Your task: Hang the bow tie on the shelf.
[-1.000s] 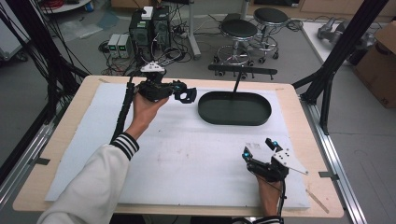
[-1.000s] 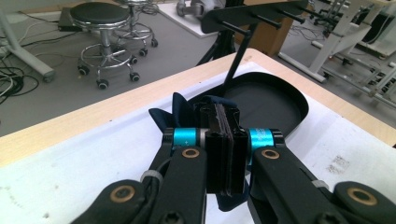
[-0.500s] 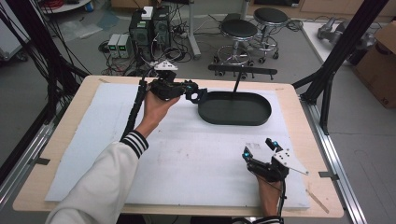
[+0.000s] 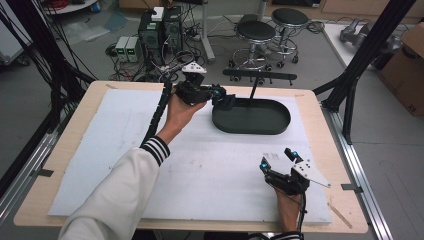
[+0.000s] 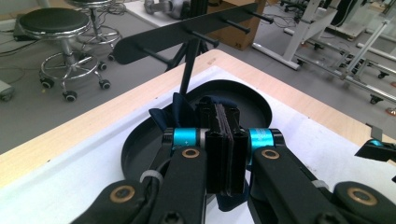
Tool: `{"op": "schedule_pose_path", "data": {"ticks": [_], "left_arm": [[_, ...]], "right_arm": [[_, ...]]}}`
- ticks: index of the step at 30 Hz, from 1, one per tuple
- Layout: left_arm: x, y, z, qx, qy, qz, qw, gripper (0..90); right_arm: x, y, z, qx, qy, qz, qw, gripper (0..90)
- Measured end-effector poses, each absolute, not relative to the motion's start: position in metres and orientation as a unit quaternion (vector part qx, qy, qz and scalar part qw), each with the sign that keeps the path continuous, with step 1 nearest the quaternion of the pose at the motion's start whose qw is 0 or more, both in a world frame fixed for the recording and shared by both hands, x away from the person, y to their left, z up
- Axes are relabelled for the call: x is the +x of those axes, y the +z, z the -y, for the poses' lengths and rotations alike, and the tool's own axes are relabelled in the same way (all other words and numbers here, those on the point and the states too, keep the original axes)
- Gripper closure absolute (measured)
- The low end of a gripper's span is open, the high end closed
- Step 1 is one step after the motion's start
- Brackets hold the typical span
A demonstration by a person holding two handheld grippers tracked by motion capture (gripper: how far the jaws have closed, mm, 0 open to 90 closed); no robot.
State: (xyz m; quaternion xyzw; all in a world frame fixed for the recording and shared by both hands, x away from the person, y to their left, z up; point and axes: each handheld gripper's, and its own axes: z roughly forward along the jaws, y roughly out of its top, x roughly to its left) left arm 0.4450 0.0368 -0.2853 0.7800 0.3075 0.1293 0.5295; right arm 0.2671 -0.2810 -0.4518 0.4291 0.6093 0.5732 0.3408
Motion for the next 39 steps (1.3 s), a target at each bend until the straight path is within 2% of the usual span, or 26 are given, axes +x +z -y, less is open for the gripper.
{"op": "schedule_pose_path", "data": {"ticks": [23, 39], "left_arm": [[0.455, -0.254, -0.016, 0.767, 0.146, -0.297, 0.549, 88.8], [0.473, -0.250, -0.012, 0.751, 0.153, -0.304, 0.566, 88.9]], "right_arm": [[0.266, -0.452, 0.281, 0.425, 0.576, -0.608, 0.343, 7.8], [0.266, -0.452, 0.281, 0.426, 0.577, -0.608, 0.342, 7.8]]}}
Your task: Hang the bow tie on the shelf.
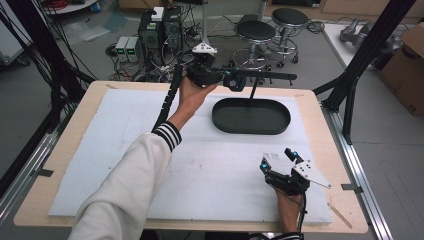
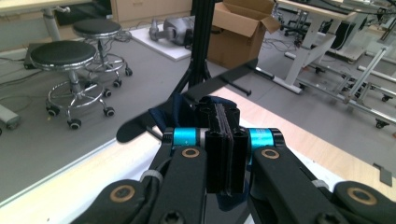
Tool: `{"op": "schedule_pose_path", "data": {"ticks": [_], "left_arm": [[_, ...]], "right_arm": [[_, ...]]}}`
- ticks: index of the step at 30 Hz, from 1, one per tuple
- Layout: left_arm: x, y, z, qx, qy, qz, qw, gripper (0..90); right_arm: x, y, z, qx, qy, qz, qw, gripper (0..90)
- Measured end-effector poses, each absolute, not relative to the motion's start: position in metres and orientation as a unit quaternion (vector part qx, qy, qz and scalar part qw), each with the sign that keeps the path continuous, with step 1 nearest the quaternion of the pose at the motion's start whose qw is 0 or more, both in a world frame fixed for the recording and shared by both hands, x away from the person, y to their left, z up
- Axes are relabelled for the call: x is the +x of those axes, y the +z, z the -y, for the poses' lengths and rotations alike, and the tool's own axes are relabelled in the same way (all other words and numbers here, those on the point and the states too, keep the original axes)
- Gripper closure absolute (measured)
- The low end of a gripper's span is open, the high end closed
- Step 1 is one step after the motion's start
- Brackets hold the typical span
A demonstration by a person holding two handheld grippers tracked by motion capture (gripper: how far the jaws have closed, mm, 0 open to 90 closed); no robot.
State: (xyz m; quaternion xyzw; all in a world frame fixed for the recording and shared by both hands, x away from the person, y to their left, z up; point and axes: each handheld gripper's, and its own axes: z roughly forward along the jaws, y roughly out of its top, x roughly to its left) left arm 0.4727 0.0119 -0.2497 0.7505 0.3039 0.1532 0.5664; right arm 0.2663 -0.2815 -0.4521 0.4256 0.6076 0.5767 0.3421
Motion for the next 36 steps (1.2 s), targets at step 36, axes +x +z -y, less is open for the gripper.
{"op": "schedule_pose_path", "data": {"ticks": [36], "left_arm": [[0.502, -0.294, -0.011, 0.753, 0.195, -0.364, 0.512, 88.9]], "right_arm": [[0.266, -0.452, 0.282, 0.425, 0.579, -0.607, 0.341, 7.8]]}}
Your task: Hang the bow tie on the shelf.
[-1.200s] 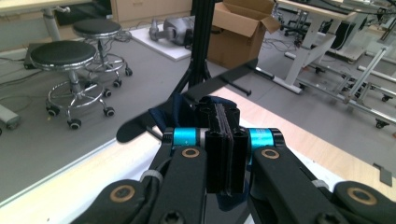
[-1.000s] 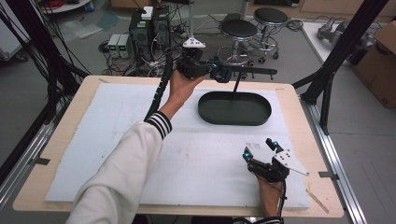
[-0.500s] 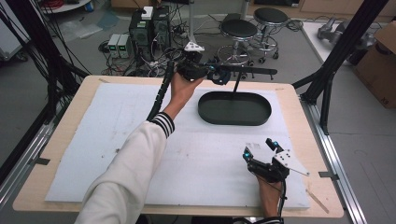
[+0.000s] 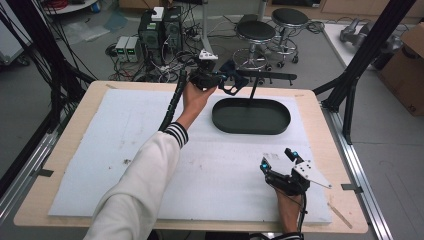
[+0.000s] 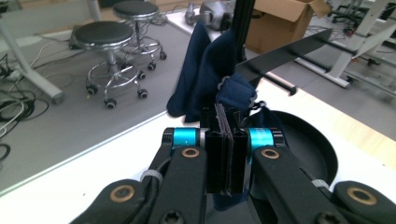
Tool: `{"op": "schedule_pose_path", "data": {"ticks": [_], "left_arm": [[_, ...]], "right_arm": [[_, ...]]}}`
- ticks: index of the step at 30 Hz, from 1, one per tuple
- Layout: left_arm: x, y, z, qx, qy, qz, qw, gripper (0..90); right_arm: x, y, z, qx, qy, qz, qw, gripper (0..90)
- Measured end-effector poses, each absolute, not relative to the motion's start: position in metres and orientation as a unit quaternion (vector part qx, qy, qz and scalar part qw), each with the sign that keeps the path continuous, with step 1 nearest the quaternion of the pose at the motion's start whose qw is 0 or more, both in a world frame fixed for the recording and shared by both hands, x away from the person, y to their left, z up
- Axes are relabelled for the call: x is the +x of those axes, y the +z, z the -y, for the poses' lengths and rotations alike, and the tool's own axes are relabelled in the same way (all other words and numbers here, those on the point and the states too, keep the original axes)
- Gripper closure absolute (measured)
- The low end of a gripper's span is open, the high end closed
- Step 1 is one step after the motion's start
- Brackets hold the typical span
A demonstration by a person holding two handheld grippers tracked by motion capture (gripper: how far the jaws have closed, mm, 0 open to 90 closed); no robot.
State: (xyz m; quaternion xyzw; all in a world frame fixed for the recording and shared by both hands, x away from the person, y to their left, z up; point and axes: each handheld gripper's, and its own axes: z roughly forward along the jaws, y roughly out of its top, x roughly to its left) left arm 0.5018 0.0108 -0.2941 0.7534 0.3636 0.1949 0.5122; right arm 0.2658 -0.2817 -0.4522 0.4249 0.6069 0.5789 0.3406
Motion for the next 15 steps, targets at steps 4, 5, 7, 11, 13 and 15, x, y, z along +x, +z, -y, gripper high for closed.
{"op": "schedule_pose_path", "data": {"ticks": [4, 5, 7, 11, 13, 15], "left_arm": [[0.503, -0.298, -0.012, 0.752, 0.193, -0.370, 0.511, 88.9], [0.503, -0.299, -0.011, 0.752, 0.191, -0.371, 0.510, 88.8], [0.504, -0.303, -0.011, 0.754, 0.192, -0.378, 0.501, 88.9], [0.505, -0.308, -0.011, 0.750, 0.185, -0.387, 0.504, 88.9], [0.506, -0.310, -0.011, 0.752, 0.186, -0.385, 0.501, 88.8], [0.507, -0.311, -0.010, 0.749, 0.192, -0.387, 0.503, 88.7]], "right_arm": [[0.266, -0.452, 0.282, 0.425, 0.579, -0.606, 0.341, 7.8], [0.266, -0.452, 0.282, 0.427, 0.579, -0.606, 0.340, 7.8], [0.265, -0.452, 0.282, 0.428, 0.579, -0.606, 0.338, 7.8], [0.266, -0.452, 0.282, 0.425, 0.579, -0.607, 0.341, 7.8], [0.266, -0.452, 0.282, 0.427, 0.579, -0.606, 0.339, 7.8], [0.265, -0.452, 0.282, 0.428, 0.581, -0.605, 0.338, 7.7]]}}
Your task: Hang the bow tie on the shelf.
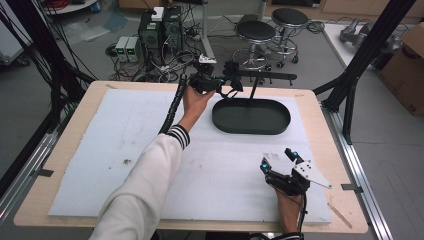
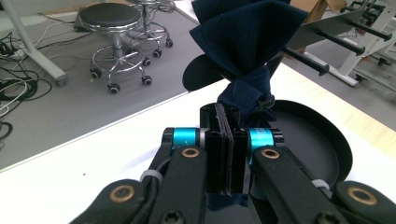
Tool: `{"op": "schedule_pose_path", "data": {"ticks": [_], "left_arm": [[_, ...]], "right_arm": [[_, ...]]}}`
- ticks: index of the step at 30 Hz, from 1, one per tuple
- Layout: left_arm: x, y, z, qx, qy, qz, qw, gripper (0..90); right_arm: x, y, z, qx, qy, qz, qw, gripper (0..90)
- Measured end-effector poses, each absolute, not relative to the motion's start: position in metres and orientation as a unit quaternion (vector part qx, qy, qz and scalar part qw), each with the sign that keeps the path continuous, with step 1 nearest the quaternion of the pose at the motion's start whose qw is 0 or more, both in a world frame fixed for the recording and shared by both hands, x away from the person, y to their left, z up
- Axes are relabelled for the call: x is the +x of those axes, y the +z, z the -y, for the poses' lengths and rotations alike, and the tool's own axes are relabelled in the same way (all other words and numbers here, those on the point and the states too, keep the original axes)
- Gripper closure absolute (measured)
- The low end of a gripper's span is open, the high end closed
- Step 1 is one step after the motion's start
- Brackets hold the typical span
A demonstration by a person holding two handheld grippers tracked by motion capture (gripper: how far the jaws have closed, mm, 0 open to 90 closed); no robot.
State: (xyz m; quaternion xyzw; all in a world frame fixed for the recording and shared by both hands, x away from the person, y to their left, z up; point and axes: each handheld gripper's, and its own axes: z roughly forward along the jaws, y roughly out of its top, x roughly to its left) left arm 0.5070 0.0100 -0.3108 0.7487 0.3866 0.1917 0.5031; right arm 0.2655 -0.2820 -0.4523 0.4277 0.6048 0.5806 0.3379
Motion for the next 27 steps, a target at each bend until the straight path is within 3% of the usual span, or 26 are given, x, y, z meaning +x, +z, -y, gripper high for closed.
{"op": "schedule_pose_path", "data": {"ticks": [18, 24, 27], "left_arm": [[0.508, -0.320, -0.012, 0.756, 0.204, -0.384, 0.488, 85.3], [0.508, -0.323, -0.016, 0.759, 0.198, -0.390, 0.482, 79.6], [0.507, -0.325, -0.018, 0.764, 0.206, -0.382, 0.478, 69.1]], "right_arm": [[0.265, -0.453, 0.282, 0.426, 0.581, -0.603, 0.342, 7.7], [0.265, -0.453, 0.282, 0.427, 0.582, -0.602, 0.342, 7.8], [0.265, -0.453, 0.283, 0.426, 0.583, -0.601, 0.342, 7.7]]}}
